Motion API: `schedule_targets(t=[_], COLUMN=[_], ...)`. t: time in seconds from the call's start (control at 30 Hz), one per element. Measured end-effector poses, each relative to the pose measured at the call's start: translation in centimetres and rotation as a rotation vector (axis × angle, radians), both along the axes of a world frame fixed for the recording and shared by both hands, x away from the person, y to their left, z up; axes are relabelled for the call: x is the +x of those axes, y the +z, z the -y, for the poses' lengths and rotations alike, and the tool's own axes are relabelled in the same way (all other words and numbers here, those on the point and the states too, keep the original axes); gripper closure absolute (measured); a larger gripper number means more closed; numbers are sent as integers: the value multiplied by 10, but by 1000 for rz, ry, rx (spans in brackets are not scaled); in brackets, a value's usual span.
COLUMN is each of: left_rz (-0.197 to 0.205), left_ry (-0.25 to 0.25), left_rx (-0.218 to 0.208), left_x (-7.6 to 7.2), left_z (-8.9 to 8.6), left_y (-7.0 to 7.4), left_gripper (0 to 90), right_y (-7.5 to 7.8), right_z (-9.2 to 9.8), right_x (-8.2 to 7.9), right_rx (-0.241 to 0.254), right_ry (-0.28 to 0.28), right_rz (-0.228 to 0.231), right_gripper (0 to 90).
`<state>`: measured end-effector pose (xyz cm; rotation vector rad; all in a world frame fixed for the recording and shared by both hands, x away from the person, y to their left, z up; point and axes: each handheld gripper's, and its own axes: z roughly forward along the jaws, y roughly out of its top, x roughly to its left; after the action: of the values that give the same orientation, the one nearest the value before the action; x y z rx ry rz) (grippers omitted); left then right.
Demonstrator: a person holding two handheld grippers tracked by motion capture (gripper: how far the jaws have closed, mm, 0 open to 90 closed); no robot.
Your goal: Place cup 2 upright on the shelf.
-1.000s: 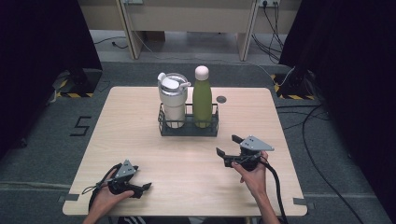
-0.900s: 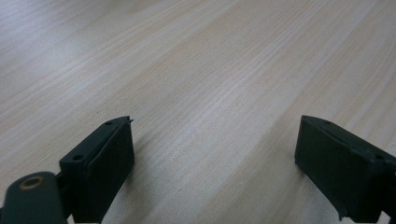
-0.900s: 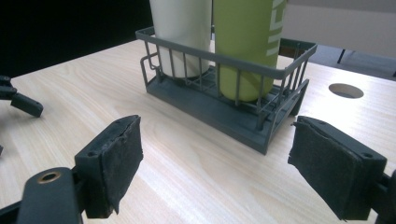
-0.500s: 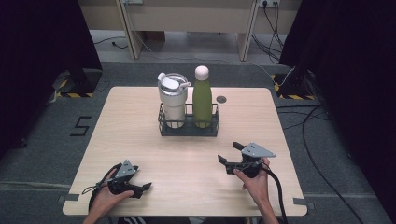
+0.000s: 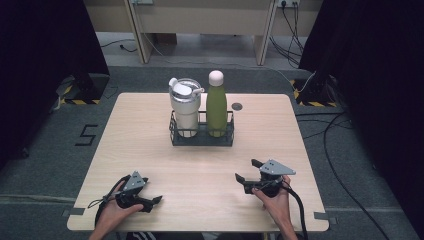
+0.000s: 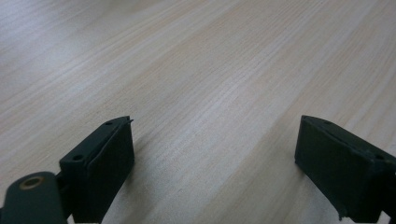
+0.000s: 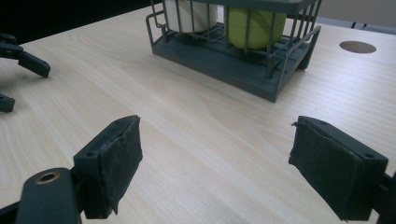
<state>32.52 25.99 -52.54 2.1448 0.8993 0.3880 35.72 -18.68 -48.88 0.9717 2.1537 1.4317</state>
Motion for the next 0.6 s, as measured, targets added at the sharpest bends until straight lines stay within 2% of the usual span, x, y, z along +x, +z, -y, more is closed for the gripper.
schedule_targets(t=[0.6], left_rz=[0], left_ry=[0], left_rx=[0], left_x=[0], left_z=[0], left_y=[0], left_gripper=[111], right_y=[-12], right_z=[2], right_x=[-13], right_rx=[-26], right_ry=[34], right_rz=[-64], right_gripper=[152])
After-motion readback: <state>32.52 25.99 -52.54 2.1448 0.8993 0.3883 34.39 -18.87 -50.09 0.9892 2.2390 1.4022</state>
